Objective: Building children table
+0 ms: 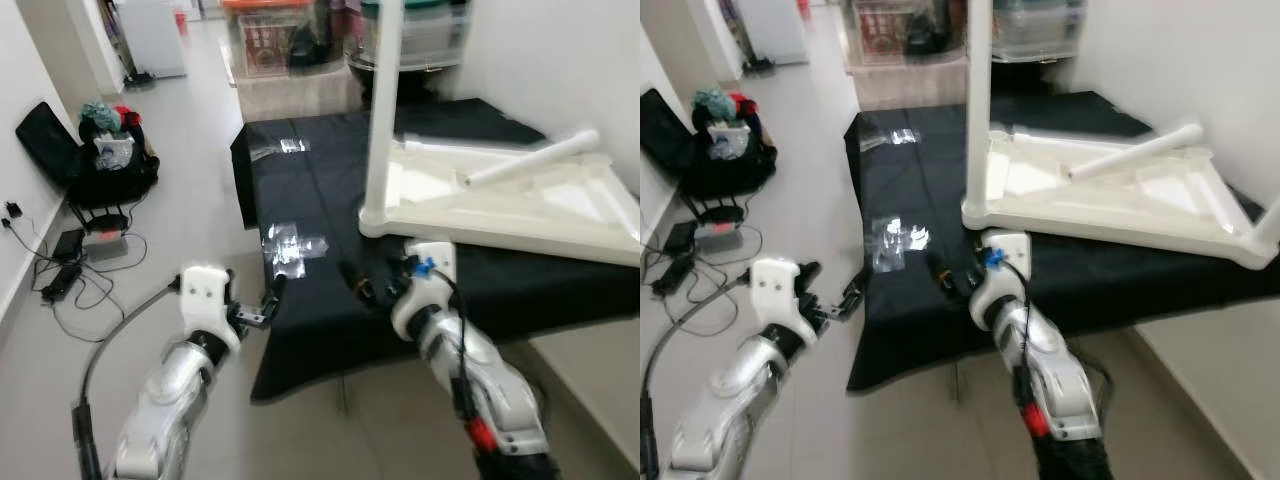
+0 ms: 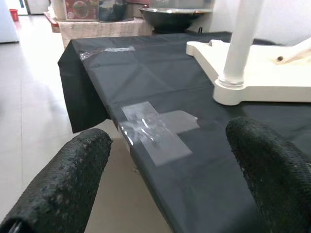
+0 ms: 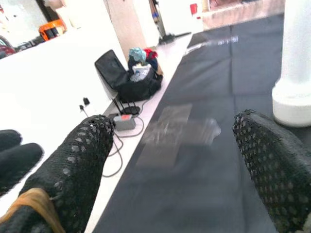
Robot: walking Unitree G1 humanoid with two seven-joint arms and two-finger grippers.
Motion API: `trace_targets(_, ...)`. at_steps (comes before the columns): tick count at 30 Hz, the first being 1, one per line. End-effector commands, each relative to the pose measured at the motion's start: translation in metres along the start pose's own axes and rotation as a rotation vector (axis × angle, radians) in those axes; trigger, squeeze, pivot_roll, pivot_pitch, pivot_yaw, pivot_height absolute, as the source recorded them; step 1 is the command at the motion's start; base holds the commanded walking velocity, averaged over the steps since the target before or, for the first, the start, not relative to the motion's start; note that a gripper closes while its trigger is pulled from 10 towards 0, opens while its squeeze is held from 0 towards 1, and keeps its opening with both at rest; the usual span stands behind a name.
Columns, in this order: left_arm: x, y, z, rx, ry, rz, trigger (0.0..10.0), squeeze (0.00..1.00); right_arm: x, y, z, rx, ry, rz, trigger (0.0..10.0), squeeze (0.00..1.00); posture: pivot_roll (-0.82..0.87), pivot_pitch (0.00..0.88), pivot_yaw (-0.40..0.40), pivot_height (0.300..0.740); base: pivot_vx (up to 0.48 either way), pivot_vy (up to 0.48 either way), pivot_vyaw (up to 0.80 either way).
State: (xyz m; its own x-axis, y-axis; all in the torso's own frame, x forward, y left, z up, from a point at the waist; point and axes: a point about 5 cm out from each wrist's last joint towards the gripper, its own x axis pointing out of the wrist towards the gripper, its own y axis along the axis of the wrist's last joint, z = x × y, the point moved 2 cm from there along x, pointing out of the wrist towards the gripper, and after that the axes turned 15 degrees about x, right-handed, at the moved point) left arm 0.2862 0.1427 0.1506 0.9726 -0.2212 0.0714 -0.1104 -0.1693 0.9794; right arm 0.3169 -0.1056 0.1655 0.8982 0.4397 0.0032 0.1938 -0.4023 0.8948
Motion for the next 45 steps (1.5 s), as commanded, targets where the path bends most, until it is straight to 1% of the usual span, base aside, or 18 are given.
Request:
trace_targets(1, 0.002, 0.002, 0.007, -0.007, -0.029, 0.003, 10.0, 0.00, -0.001, 0.008, 0.008, -0.019, -0.016, 0.024, 10.0, 0.00, -0.08, 0.000, -0.013, 0.740, 0.262, 0.000, 0.00)
trace_targets(6, 0.003, 0.004, 0.008, -0.010, -0.034, 0.007, 10.0, 0.00, 0.006, 0.026, 0.008, -0.059, -0.011, 0.077, 10.0, 0.00, -0.07, 0.000, -0.025, 0.740, 0.298, 0.000, 0.00)
trace_targets(9, 0.002, 0.003, 0.007, -0.010, -0.033, 0.005, 10.0, 0.00, 0.006, 0.030, 0.008, -0.063, -0.002, 0.089, 10.0, 0.00, -0.07, 0.000, -0.025, 0.740, 0.349, 0.000, 0.00)
trace_targets(10, 0.001, 0.002, 0.008, -0.010, -0.033, 0.002, 10.0, 0.00, 0.004, 0.037, 0.007, -0.063, 0.038, 0.117, 10.0, 1.00, -0.07, 0.000, -0.026, 0.740, 0.349, 0.000, 0.00)
trace_targets(12, -0.002, 0.000, 0.008, -0.008, -0.035, -0.006, 10.0, 0.00, 0.001, 0.044, 0.009, -0.060, 0.083, 0.144, 10.0, 1.00, -0.07, 0.000, -0.022, 0.740, 0.343, 0.000, 0.00)
trace_targets(17, -0.005, -0.001, 0.009, -0.007, -0.037, -0.012, 10.0, 0.00, 0.000, 0.051, 0.012, -0.085, 0.091, 0.154, 10.0, 1.00, -0.07, 0.000, -0.019, 0.740, 0.329, 0.000, 0.00)
trace_targets(20, -0.007, -0.001, 0.010, -0.005, -0.032, -0.018, 10.0, 0.00, 0.002, 0.060, 0.017, -0.141, 0.070, 0.160, 10.0, 1.00, -0.07, 0.000, -0.018, 0.740, 0.000, 0.000, 0.00)
trace_targets(21, -0.010, -0.002, 0.010, -0.004, -0.030, -0.026, 10.0, 0.00, 0.001, 0.067, 0.022, -0.170, 0.051, 0.164, 10.0, 0.71, -0.06, 0.000, -0.017, 0.740, 0.000, 0.000, 0.00)
trace_targets(22, -0.010, -0.002, 0.010, -0.004, -0.030, -0.026, 10.0, 0.00, 0.001, 0.067, 0.022, -0.170, 0.051, 0.164, 10.0, 0.71, -0.06, 0.000, -0.017, 0.740, 0.000, 0.000, 0.00)
trace_targets(23, -0.014, -0.004, 0.010, -0.004, -0.027, -0.040, 10.0, 0.00, -0.001, 0.076, 0.030, -0.188, 0.028, 0.178, 10.0, 0.00, -0.07, 0.027, -0.013, 0.740, 0.000, 0.000, 0.00)
trace_targets(24, -0.014, -0.004, 0.010, -0.004, -0.027, -0.040, 10.0, 0.00, -0.001, 0.076, 0.030, -0.188, 0.028, 0.178, 10.0, 0.00, -0.07, 0.027, -0.013, 0.740, 0.000, 0.000, 0.00)
trace_targets(26, -0.022, -0.008, 0.006, 0.006, -0.019, -0.061, 10.0, 0.00, -0.005, 0.089, 0.038, -0.201, 0.014, 0.191, 10.0, 0.00, -0.07, 0.028, -0.013, 0.740, 0.000, 0.000, 0.00)
trace_targets(28, -0.026, -0.009, 0.005, 0.008, -0.011, -0.072, 10.0, 0.00, -0.006, 0.092, 0.038, -0.208, 0.022, 0.191, 10.0, 0.00, -0.07, 0.042, -0.012, 0.740, 0.000, 0.000, 0.00)
trace_targets(31, -0.034, -0.011, 0.001, 0.005, 0.018, -0.087, 10.0, 0.00, -0.003, 0.088, 0.029, -0.214, 0.107, 0.151, 10.0, 0.00, -0.07, 0.076, -0.003, 0.740, 0.000, 0.000, 0.00)
trace_targets(35, -0.035, -0.010, 0.000, 0.003, 0.026, -0.085, 10.0, 0.00, -0.002, 0.085, 0.026, -0.216, 0.138, 0.132, 10.0, 0.00, -0.07, 0.072, -0.003, 0.740, 0.000, 0.000, 0.00)
trace_targets(36, -0.037, -0.008, -0.004, -0.004, 0.052, -0.074, 0.0, 0.00, 0.002, 0.075, 0.019, -0.242, 0.218, 0.071, 10.0, 0.00, -0.06, 0.085, -0.008, 0.740, 0.000, 0.000, 0.00)
trace_targets(39, -0.040, -0.004, -0.008, -0.016, 0.081, -0.056, 0.0, 0.00, 0.010, 0.066, 0.013, -0.264, 0.283, 0.019, 10.0, 0.00, -0.06, 0.115, -0.016, 0.740, 0.000, 0.000, 0.00)
trace_targets(45, -0.041, -0.003, -0.011, -0.028, 0.093, -0.035, 0.0, 0.00, 0.012, 0.066, 0.018, -0.228, 0.243, 0.043, 10.0, 0.00, -0.05, 0.129, -0.019, 0.740, 0.000, 0.000, 0.00)
